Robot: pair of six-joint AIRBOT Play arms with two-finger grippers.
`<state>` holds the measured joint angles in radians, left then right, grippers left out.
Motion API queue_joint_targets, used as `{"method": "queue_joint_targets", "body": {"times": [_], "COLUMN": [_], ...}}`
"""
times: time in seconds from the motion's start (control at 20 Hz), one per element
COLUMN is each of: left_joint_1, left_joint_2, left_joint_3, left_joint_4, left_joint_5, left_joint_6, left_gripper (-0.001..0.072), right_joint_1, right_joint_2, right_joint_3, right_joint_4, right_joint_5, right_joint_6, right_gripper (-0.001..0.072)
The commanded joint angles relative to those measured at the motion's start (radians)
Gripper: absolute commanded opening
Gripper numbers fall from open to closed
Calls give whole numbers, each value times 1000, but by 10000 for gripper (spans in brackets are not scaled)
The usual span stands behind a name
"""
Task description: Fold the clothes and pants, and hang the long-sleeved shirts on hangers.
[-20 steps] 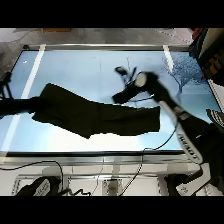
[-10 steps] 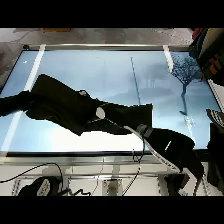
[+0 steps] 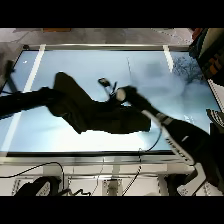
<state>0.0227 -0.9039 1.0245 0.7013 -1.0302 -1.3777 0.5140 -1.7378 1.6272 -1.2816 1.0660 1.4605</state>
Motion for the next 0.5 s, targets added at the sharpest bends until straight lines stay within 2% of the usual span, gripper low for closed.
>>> {"method": "queue_joint_targets", "body": {"times": [0.0, 0.1, 0.2, 0.25, 0.35, 0.4, 0.45], "left_joint_1": [-302, -509, -702, -777, -896, -938, -961], "left_joint_2": [-86, -168, -265, -307, -377, -399, -410], "left_joint_3": [0, 0, 0, 0, 0, 0, 0], "left_joint_4": [-61, -114, -105, -105, -105, -104, -104], "left_joint_5": [261, 494, 712, 773, 820, 825, 825], "left_joint_6": [0, 1, 2, 1, 1, 2, 3], "left_gripper": [17, 17, 24, 111, 667, 697, 698], "right_joint_1": [-207, -334, -445, -494, -593, -641, -682], "right_joint_2": [149, 245, 321, 350, 389, 398, 400], "right_joint_3": [0, 0, 0, 0, 0, -1, 0], "right_joint_4": [-90, -91, -92, -93, -93, -93, -93], "right_joint_5": [200, 231, 259, 270, 279, 283, 290], "right_joint_6": [-51, -50, -50, -50, -50, -50, -50], "right_gripper": [38, 38, 39, 39, 39, 39, 38]}}
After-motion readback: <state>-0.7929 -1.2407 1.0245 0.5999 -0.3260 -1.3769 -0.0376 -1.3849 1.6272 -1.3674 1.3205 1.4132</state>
